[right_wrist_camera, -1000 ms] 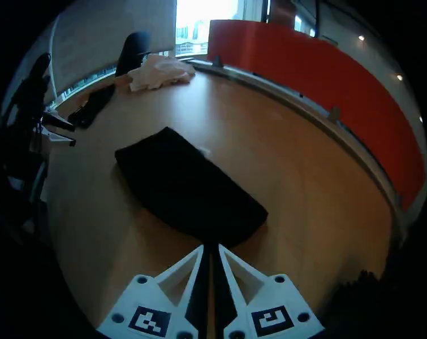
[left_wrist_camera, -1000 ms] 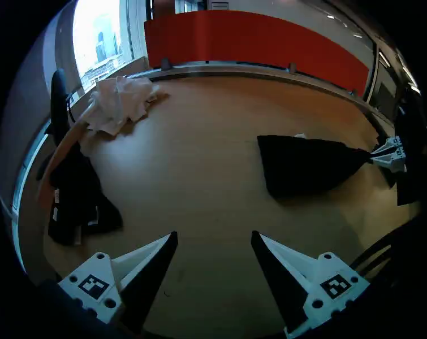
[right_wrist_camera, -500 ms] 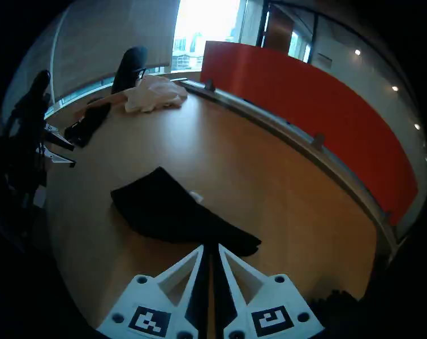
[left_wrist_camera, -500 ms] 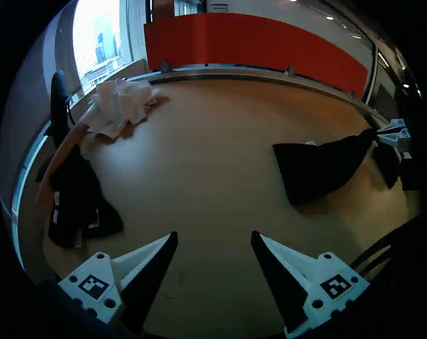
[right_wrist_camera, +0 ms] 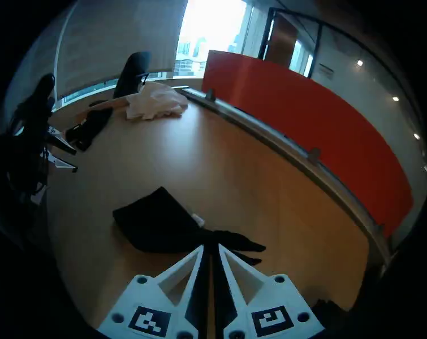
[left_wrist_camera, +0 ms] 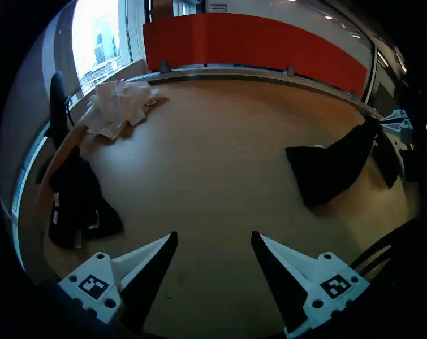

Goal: Fold towel

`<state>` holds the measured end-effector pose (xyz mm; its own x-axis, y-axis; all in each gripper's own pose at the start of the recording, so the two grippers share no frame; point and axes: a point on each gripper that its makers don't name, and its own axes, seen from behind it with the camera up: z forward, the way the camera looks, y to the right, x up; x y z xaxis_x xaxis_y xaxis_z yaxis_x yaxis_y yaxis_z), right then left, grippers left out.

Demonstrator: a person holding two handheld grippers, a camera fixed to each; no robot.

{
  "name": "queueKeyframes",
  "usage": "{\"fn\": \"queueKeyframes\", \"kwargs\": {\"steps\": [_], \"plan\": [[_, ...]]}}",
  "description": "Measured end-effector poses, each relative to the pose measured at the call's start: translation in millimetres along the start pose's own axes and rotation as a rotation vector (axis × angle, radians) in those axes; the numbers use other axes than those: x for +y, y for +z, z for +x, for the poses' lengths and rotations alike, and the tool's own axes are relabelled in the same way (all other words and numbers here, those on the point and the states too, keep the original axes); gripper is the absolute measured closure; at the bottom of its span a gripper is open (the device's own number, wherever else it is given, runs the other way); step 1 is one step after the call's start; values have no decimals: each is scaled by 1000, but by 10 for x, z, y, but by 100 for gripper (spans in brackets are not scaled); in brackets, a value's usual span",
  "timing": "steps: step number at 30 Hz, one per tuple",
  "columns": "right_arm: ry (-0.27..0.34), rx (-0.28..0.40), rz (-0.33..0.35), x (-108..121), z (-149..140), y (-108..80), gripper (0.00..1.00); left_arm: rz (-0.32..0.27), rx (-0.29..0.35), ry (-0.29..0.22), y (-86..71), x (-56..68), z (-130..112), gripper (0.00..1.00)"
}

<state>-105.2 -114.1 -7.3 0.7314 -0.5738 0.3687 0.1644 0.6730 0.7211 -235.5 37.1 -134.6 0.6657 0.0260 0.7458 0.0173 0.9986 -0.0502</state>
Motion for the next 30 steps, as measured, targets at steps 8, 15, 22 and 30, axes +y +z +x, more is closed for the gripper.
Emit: {"fn": "queueKeyframes", "kwargs": {"steps": [8,15,22,30], "plan": [[-17,9,29,-116,84,71,97,2,5,-11,-18,-22,5,3],[-44,15,70,-295,197,185,97,2,9,-22,-49,-51,10,3],[-73,18,123,-528,322,346,97,4,16,-33,-95,-106,14,3],[-115,4,189,-803,403,542,97,10,24,-56,-143,-185,-2,4]]}}
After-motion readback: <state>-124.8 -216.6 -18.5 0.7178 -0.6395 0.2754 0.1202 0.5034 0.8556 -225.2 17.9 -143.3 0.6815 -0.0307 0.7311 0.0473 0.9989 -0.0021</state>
